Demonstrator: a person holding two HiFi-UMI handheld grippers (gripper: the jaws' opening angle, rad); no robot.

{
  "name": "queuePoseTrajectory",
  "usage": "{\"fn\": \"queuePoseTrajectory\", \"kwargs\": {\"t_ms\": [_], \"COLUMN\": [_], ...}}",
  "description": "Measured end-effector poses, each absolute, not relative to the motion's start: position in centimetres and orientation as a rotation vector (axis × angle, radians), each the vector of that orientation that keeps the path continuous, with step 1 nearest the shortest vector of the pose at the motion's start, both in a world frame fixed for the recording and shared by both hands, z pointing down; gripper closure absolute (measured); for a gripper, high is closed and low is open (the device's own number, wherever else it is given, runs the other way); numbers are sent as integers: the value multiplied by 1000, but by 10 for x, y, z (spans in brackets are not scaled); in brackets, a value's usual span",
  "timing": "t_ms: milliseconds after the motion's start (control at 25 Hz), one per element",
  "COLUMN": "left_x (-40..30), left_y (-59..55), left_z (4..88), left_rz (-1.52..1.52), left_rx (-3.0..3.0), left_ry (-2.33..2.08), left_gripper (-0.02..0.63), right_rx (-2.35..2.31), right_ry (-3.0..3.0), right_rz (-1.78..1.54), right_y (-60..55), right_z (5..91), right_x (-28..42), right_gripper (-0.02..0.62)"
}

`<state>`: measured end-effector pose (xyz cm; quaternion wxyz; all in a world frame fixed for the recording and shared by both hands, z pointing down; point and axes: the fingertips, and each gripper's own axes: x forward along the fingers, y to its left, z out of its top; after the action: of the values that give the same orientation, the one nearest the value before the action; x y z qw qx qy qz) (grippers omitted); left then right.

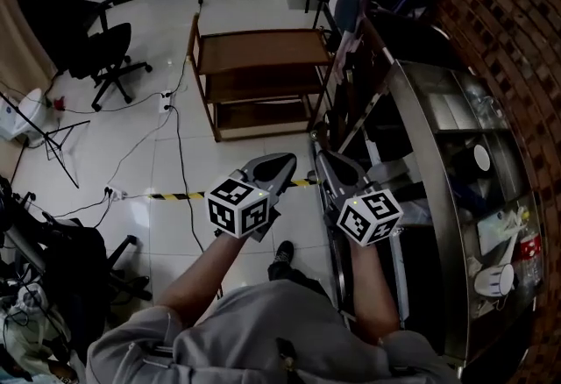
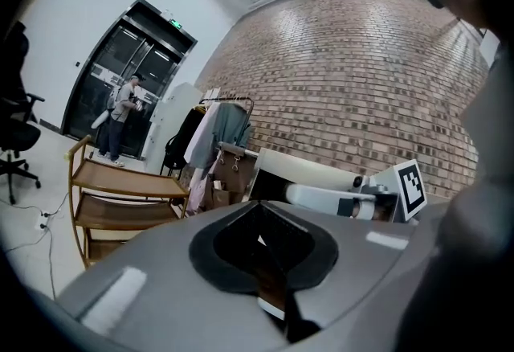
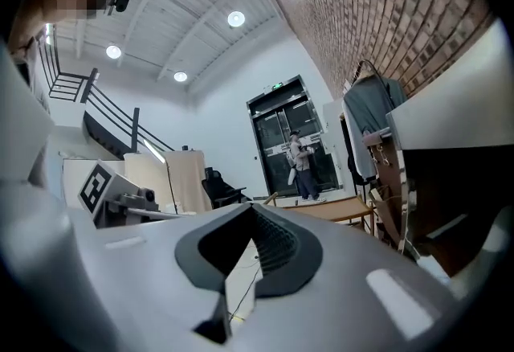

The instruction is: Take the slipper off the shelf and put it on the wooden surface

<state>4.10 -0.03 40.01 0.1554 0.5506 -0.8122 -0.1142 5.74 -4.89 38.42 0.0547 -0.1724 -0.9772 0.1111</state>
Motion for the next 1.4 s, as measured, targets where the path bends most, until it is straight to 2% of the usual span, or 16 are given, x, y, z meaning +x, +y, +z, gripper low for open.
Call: {"fn": "queuePoseTrajectory", "kwargs": {"t_ms": [400, 1000, 1200, 1400], "left_x": [-50, -128, -134, -99], "left_y": [-68, -148, -181, -217], "left_z": [389, 398, 405, 413], "left_rz": [-311, -246, -182, -110], "left_rx": [1620, 1856, 2016, 2220], "left_ry": [-2330, -2094, -1909, -1637], "left_gripper": [612, 612, 612, 612], "right_rx": [-548, -220, -13, 300], "right_ry": [-2986, -3024, -3031, -3002], "right_rz": [313, 263, 224, 239], "right_y": [-103, -165, -189, -218], "right_z": [378, 384, 385, 392], "right_x": [-38, -109, -119, -92], "right_gripper": [596, 595, 597, 596]}}
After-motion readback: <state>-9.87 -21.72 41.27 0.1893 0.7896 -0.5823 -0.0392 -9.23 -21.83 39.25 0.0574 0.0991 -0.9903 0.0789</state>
